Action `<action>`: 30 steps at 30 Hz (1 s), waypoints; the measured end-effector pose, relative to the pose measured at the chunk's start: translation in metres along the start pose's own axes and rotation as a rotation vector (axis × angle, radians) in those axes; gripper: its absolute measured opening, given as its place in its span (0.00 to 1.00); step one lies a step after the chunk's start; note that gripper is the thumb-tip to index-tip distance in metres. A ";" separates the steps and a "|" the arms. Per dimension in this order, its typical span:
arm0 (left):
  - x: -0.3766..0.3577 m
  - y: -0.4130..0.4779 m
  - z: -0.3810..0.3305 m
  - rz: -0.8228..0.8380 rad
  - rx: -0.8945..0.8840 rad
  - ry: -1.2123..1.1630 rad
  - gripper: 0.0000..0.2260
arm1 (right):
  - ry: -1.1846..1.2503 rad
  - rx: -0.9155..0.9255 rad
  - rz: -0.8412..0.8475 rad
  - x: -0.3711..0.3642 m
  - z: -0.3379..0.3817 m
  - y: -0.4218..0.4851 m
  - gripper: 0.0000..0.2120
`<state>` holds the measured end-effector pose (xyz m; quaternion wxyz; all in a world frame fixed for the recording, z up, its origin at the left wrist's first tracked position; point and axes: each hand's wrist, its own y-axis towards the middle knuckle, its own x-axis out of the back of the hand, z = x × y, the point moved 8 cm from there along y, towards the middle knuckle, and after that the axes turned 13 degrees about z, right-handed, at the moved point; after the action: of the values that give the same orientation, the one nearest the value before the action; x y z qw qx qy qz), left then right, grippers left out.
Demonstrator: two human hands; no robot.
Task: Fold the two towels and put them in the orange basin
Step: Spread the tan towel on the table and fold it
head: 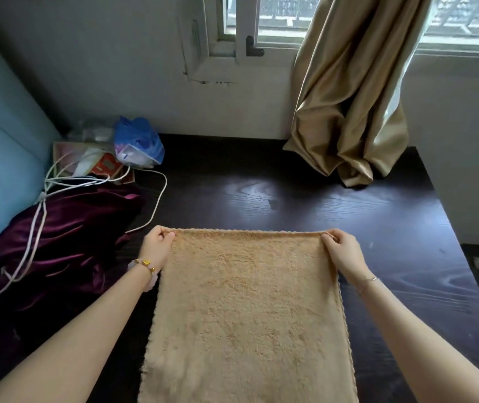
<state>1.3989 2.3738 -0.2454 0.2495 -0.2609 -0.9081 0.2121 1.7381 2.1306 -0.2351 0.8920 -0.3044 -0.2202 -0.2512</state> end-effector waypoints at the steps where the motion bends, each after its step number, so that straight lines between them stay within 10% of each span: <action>1: 0.000 0.003 0.001 -0.007 0.001 0.011 0.06 | 0.001 -0.001 -0.001 0.000 -0.002 0.002 0.09; 20: -0.006 0.016 -0.015 -0.221 0.085 0.437 0.06 | -0.019 -0.107 -0.209 0.012 -0.011 0.012 0.08; 30: 0.002 0.000 -0.011 -0.281 -0.045 0.249 0.01 | -0.162 -0.120 -0.298 0.017 -0.012 -0.007 0.13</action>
<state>1.4034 2.3778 -0.2357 0.3810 -0.1611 -0.9024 0.1207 1.7496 2.1127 -0.2310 0.8044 -0.3402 -0.3189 -0.3680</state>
